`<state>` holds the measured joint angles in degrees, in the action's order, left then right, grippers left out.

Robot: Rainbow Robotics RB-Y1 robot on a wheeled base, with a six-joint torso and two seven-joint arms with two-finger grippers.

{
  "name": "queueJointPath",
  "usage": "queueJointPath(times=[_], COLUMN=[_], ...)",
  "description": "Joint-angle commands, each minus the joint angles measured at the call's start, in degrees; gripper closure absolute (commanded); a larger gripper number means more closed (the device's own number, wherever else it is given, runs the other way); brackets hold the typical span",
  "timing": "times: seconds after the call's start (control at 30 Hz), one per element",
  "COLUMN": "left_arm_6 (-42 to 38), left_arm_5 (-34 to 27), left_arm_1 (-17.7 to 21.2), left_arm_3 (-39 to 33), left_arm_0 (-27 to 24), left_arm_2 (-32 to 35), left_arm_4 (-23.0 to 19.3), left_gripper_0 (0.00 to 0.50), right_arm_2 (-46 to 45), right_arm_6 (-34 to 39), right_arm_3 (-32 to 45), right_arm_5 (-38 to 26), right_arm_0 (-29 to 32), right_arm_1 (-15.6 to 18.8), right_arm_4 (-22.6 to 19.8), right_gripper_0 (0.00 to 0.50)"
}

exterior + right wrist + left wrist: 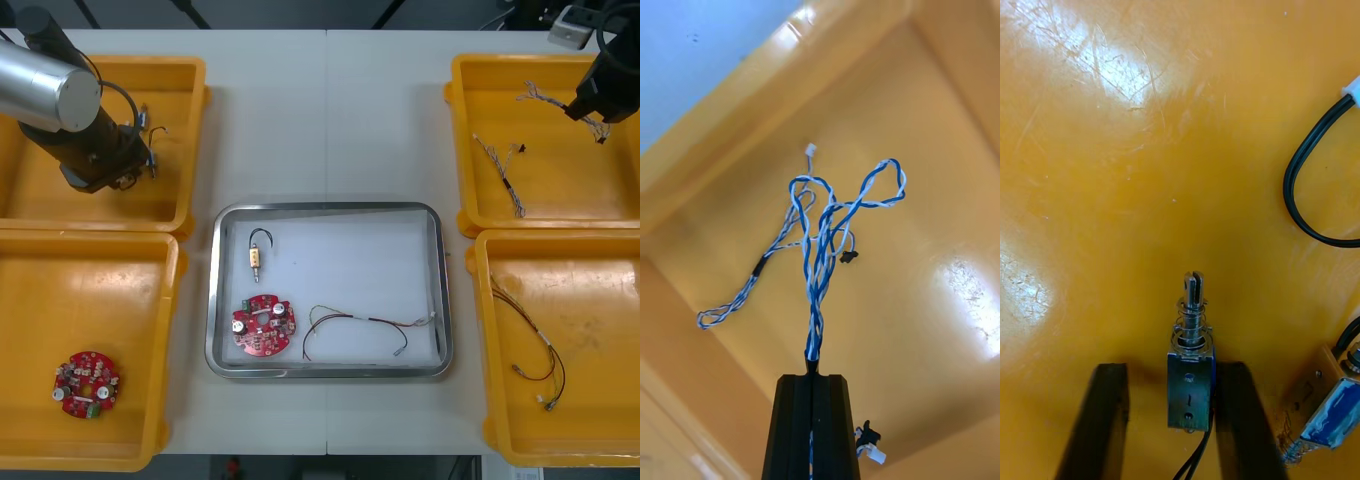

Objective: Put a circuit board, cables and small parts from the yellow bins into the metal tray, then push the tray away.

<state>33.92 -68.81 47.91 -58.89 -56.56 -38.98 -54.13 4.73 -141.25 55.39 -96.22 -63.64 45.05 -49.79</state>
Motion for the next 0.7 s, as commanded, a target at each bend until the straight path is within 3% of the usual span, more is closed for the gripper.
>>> queueJointPath(times=[0.03, 0.4, 0.7], left_arm_6=[3.7, 4.4, 6.16], left_arm_5=[0.52, 0.52, -3.34], left_arm_1=[-0.45, -0.36, 4.03], left_arm_3=[0.35, 0.35, -2.11], left_arm_0=[0.49, 0.49, -1.01], left_arm_2=[-0.49, -0.49, -0.49], left_arm_4=[-0.54, -0.36, -0.36], left_gripper_0=[0.499, 0.5, 0.5], right_arm_2=[-2.09, -0.95, 4.68], right_arm_6=[2.82, 11.17, 12.22], right_arm_3=[6.49, 26.96, 39.53], right_arm_5=[-3.89, -5.38, -5.21], right_arm_0=[0.0, 8.35, 11.87], right_arm_1=[2.49, 1.35, 0.21], right_arm_4=[-1.71, -6.98, -8.92], right_gripper_0=[0.5, 0.5, 0.5])
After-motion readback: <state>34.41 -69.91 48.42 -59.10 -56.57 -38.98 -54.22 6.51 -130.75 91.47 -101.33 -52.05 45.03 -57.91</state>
